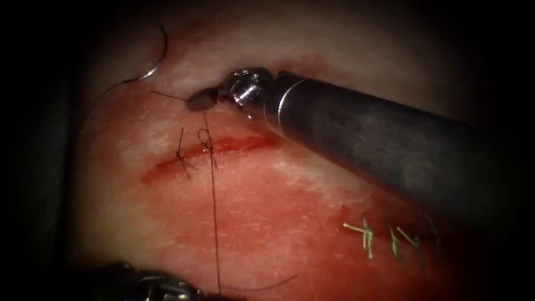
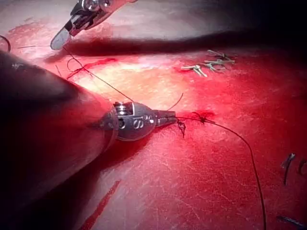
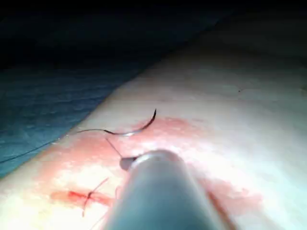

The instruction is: Wound Closure

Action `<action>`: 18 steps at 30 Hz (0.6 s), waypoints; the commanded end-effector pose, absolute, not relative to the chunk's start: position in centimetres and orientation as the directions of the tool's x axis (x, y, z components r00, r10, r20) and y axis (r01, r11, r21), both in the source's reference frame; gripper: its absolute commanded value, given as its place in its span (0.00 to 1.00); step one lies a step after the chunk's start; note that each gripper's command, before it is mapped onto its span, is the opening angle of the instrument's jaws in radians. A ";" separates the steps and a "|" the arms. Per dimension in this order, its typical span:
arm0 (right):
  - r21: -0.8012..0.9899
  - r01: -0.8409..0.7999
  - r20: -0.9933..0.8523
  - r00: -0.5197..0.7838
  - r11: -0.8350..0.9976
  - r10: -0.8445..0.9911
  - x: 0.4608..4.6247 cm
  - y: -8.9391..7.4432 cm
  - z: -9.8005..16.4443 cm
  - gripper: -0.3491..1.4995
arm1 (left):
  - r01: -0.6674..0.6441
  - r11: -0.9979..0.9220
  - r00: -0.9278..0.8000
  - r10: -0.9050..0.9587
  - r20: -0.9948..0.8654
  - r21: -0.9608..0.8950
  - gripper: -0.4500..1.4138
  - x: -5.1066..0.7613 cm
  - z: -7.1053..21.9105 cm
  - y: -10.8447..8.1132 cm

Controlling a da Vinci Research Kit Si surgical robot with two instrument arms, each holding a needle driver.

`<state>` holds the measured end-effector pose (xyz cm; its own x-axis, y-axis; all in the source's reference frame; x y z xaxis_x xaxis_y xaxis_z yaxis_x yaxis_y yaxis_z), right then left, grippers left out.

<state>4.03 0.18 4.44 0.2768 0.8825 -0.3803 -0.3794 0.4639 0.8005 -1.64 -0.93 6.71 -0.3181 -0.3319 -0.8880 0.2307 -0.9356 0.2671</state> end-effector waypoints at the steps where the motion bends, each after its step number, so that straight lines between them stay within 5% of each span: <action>1: 0.802 -0.376 -0.382 0.273 0.464 0.883 4.13 0.2 4.5 0.00 | 0.232 -0.935 -0.315 -0.333 -0.889 0.268 0.00 -1.70 6.8 -1.0; 18: 0.796 -0.409 -0.380 0.236 0.446 0.894 4.08 0.2 4.5 0.00 | 0.251 -0.929 -0.288 -0.341 -0.895 0.272 0.00 -1.85 6.6 -1.2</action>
